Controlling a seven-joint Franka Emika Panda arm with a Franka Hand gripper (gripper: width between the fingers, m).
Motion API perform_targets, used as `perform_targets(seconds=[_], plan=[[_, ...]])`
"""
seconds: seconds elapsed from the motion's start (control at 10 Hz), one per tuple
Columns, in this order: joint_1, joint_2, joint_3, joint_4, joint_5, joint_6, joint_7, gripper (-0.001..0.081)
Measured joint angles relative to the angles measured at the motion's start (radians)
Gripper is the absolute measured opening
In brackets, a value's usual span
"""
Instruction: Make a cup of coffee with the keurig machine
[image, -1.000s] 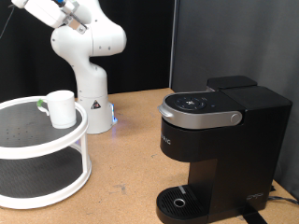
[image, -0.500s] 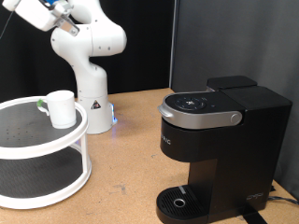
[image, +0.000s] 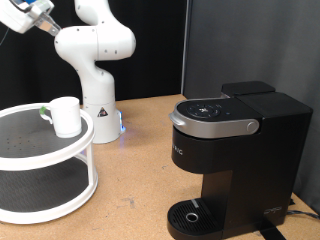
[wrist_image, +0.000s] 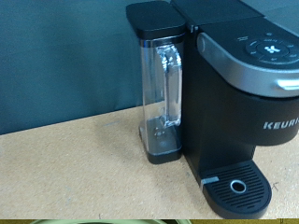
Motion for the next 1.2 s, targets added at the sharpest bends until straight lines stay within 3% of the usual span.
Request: perform_targets(seconds=[0.5, 1.2], plan=[[-0.006, -0.003, -0.068, 0.046, -0.033, -0.007, -0.037, 0.0001], [-0.005, 0.004, -0.102, 0.042, -0.071, -0.013, -0.079, 0.0001]])
